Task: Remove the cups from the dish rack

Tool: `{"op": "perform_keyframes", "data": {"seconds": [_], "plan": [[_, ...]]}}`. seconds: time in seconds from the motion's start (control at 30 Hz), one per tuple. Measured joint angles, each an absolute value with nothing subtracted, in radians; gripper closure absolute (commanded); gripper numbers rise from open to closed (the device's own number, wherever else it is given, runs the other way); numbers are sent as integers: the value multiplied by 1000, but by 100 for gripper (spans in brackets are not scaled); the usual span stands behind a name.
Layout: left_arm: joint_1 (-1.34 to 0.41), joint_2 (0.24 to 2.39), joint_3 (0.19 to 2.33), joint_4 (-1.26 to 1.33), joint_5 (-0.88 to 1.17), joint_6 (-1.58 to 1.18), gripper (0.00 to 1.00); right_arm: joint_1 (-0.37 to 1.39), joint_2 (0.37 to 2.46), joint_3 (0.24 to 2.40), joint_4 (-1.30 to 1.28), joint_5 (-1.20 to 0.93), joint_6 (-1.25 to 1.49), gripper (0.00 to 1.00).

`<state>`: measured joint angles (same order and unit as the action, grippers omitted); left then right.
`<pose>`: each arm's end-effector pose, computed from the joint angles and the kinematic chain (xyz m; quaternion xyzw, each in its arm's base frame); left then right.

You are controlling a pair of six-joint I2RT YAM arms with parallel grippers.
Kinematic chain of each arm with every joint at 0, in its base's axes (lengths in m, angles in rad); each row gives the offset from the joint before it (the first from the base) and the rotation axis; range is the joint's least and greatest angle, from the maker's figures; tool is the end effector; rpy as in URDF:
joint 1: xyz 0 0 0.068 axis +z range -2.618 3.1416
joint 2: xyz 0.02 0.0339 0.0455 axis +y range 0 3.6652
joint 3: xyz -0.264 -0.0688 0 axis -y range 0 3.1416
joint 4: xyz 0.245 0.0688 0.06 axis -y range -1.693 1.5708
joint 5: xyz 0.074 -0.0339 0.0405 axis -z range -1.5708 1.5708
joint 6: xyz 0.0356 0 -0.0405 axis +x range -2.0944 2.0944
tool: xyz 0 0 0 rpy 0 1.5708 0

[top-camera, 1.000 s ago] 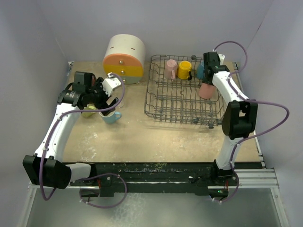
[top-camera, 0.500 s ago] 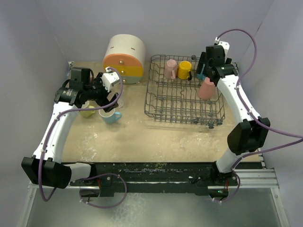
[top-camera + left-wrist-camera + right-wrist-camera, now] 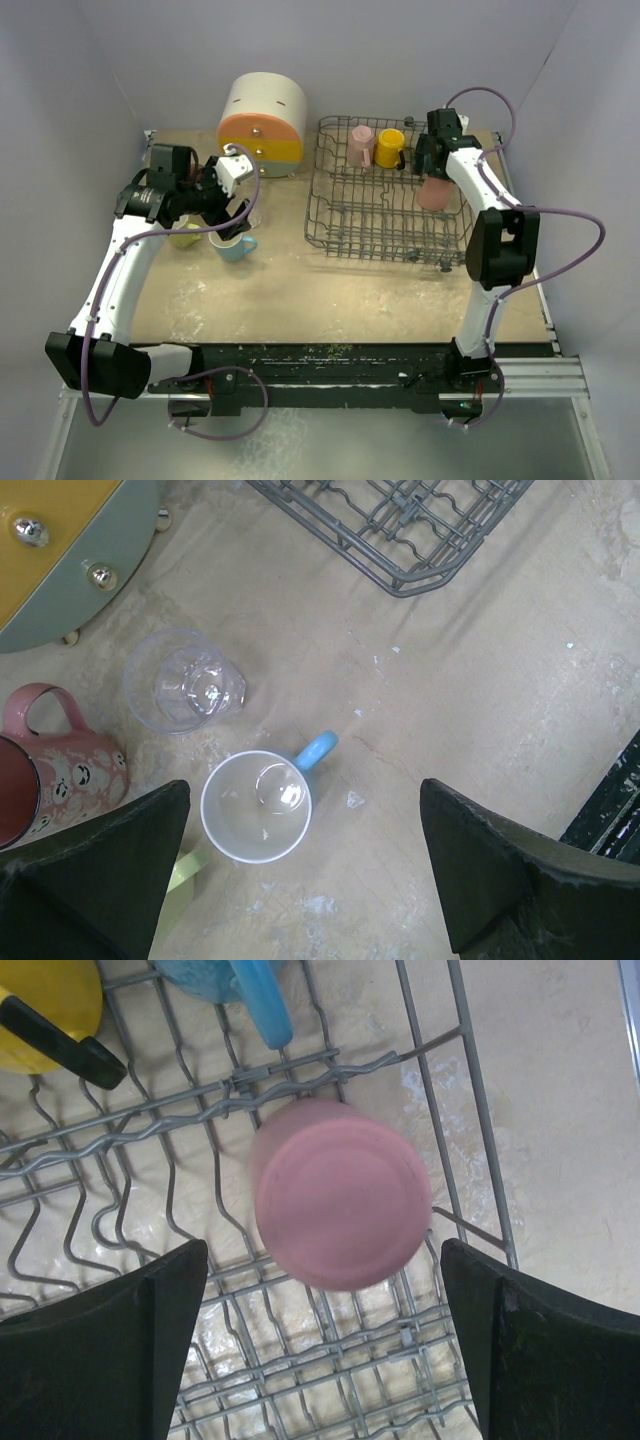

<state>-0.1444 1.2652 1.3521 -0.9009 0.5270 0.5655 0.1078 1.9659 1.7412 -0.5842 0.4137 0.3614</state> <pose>0.2462 -0.0539 0.3701 0.4020 0.8078 -0.1621 0.3994 0.4464 0.0339 0.2839 0.1906 0.8916 -0.1008 0.3982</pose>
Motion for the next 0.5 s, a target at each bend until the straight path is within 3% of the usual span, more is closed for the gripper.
{"op": "perform_keyframes", "data": {"seconds": [0.5], "plan": [[-144, 1265, 1349, -901, 551, 579, 1, 88, 2028, 1756, -563, 406, 338, 6]]}}
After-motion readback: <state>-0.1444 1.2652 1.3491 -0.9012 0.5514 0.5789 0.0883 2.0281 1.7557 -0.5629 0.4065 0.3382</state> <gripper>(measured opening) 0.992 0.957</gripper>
